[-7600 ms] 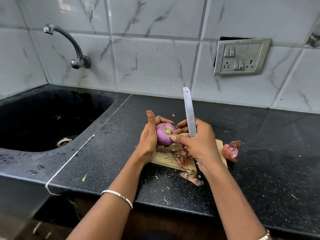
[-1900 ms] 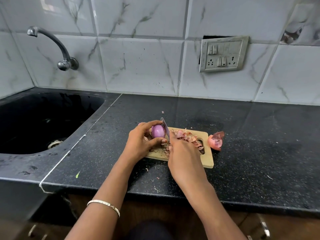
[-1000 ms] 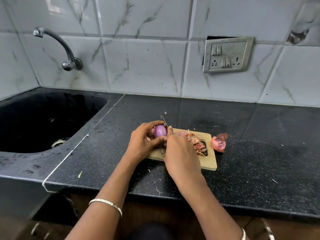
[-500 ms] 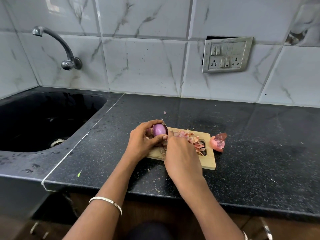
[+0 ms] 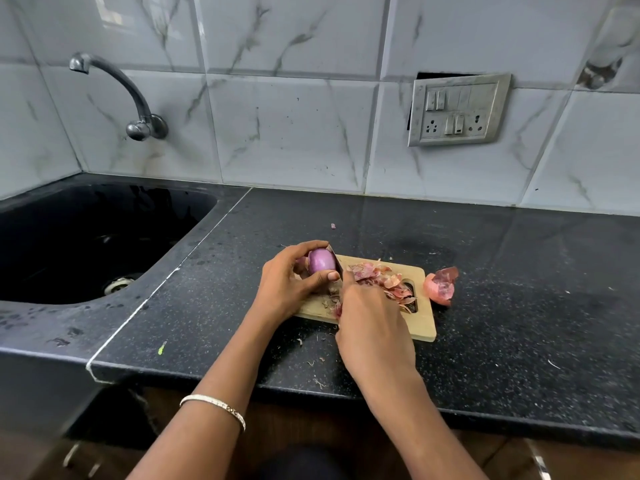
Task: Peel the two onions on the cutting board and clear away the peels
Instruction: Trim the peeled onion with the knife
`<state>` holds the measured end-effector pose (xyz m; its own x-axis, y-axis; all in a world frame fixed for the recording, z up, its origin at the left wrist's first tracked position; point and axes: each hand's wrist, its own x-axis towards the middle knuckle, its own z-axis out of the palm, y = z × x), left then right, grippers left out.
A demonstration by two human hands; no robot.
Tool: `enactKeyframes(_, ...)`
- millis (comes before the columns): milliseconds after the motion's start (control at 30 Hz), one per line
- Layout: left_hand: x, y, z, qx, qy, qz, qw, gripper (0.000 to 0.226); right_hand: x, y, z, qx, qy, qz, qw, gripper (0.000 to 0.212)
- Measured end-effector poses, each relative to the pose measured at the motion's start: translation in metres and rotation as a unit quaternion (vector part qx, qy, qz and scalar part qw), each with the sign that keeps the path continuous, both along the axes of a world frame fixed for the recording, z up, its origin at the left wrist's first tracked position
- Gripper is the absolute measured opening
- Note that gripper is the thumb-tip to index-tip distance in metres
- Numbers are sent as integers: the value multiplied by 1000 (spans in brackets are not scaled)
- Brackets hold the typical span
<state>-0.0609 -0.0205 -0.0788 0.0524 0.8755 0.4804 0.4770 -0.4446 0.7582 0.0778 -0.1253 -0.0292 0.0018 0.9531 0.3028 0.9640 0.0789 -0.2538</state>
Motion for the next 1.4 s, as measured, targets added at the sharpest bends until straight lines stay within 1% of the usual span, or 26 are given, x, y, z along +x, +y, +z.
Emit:
enactKeyframes(167, -1, 0, -1, -2, -9, 4, 1000, 60, -7, 15, 8, -3, -6, -7, 1000, 47)
enactKeyframes(267, -2, -1, 0, -7, -16, 3, 1000, 52, -9, 21, 8, 0, -8, -1, 1000, 49)
enactKeyframes(433, -1, 0, 0, -12, -2, 10, 1000, 53, 2, 3, -2, 22, -31, -3, 999, 61)
enactKeyframes(567, 0, -1, 2, -2, 2, 18, 1000, 53, -3, 19, 5, 24, -38, -5, 999, 47)
enactKeyframes(600, 0, -3, 2, -1, -1, 18, 1000, 52, -5, 22, 7, 19, -34, -4, 999, 46)
enactKeyframes(700, 0, -4, 4, -1, 0, 18, 1000, 51, -6, 27, 5, 16, -24, 0, 1000, 50)
enactKeyframes(867, 1, -3, 4, -2, 8, 19, 1000, 52, 4, 7, -3, 21, -38, 4, 999, 62)
enactKeyframes(1000, 1, -5, 5, -4, 1, 23, 1000, 49, 1, 22, 1, 27, -44, 2, 999, 51)
enactKeyframes(1033, 2, -5, 5, -5, -3, 22, 1000, 48, -1, 26, 2, 24, -44, 3, 999, 51)
enactKeyframes(1133, 2, -5, 5, -7, -3, 22, 1000, 49, -4, 28, 2, 18, -48, 9, 999, 56)
enactKeyframes(1333, 1, -1, 3, -10, 1, 20, 1000, 54, 11, 5, -5, 13, -60, 8, 998, 63)
enactKeyframes(1400, 1, -2, 3, -6, -2, 20, 1000, 57, 6, 16, -3, 12, -63, 8, 998, 61)
